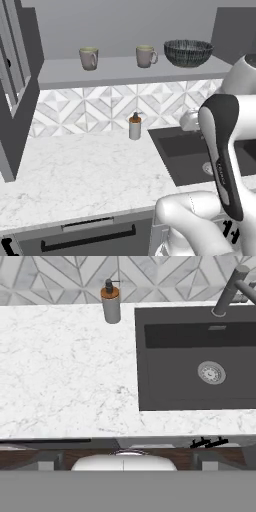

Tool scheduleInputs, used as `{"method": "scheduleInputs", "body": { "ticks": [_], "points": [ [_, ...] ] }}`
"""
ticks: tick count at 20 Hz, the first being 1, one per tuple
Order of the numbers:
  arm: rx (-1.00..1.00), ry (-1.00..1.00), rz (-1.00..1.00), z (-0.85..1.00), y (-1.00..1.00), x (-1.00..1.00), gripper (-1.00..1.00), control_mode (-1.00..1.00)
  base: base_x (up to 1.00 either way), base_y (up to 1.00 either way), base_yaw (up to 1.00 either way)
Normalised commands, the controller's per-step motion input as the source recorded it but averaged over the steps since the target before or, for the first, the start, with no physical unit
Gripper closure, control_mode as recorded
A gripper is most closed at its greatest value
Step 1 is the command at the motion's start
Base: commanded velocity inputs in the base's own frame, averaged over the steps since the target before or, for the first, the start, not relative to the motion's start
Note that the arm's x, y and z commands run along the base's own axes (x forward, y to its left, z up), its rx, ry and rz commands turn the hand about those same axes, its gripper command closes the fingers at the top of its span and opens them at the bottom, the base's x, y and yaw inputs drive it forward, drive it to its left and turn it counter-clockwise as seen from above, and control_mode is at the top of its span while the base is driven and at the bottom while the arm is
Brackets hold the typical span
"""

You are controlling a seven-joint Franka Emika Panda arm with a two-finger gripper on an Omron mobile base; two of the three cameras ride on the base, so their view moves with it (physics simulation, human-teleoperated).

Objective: Gather all objects into one cabinet and sort the glasses and bowls to opposite sides.

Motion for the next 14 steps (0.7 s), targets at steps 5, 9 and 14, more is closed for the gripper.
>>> {"method": "scheduleInputs", "body": {
  "ticks": [5,9,14],
  "points": [
    [0.0,0.0,0.0,0.08,0.01,-0.11,-1.0,-1.0,0.0,0.0,0.0],
    [0.0,-0.02,0.0,0.01,0.0,-0.28,-1.0,-1.0,0.0,0.0,0.0],
    [0.0,0.0,0.0,0.0,0.0,0.0,-1.0,1.0,-0.86,-0.04,0.0]
  ]
}}
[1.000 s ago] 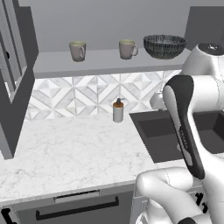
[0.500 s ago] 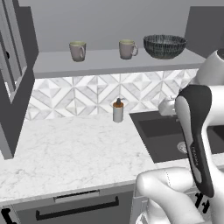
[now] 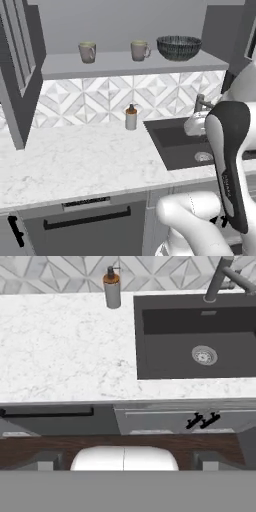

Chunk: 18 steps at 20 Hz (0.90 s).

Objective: Gather all objects into one cabinet and sort the glasses and bowls to opposite sides.

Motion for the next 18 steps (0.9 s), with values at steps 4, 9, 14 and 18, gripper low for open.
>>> {"method": "scheduleInputs", "body": {
  "ticks": [4,9,14,18],
  "points": [
    [0.0,0.0,0.0,0.0,0.0,0.0,-1.0,1.0,-1.0,-0.04,0.0],
    [0.0,0.0,0.0,0.0,0.0,0.0,-1.0,1.0,-0.91,-0.01,0.0],
    [0.0,0.0,0.0,0.0,0.0,0.0,-1.0,1.0,-0.33,0.15,0.02],
    [0.0,0.0,0.0,0.0,0.0,0.0,-1.0,1.0,-0.17,-0.33,-0.07]
  ]
}}
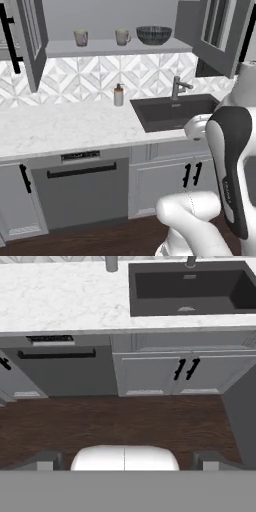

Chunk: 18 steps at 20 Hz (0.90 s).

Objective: Gather all objects into one cabinet and sort the glasses and bowls to opposite sides.

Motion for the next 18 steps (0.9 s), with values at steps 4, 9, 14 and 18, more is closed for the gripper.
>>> {"method": "scheduleInputs", "body": {
  "ticks": [4,9,14,18],
  "points": [
    [0.0,0.0,0.0,0.0,0.0,0.0,-1.0,1.0,-0.39,-0.44,-0.53],
    [0.0,0.0,0.0,0.0,0.0,0.0,-1.0,1.0,-0.44,-0.07,-0.8],
    [0.0,0.0,0.0,0.0,0.0,0.0,-1.0,1.0,-0.43,0.0,-0.9],
    [0.0,0.0,0.0,0.0,0.0,0.0,-1.0,1.0,-0.43,0.07,-0.96]
  ]
}}
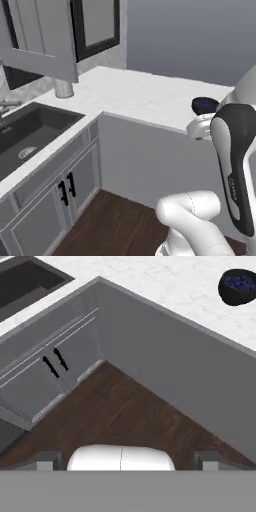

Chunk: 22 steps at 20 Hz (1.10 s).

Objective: Gather all objects into one cabinet and sort the glasses and bowls to opposite sides.

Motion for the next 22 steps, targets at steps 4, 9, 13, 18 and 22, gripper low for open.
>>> {"method": "scheduleInputs", "body": {
  "ticks": [4,9,13,18,22],
  "points": [
    [0.0,0.0,0.0,0.0,0.0,0.0,-1.0,1.0,-0.4,0.06,-0.96],
    [0.0,0.0,0.0,0.0,0.0,0.0,-1.0,1.0,-0.37,0.06,-0.96],
    [0.0,0.0,0.0,0.0,0.0,0.0,-1.0,1.0,-0.33,0.04,-0.95],
    [0.0,0.0,0.0,0.0,0.0,0.0,-1.0,1.0,-0.26,0.03,-0.94],
    [0.0,0.0,0.0,0.0,0.0,0.0,-1.0,1.0,-0.16,0.08,-0.9]
  ]
}}
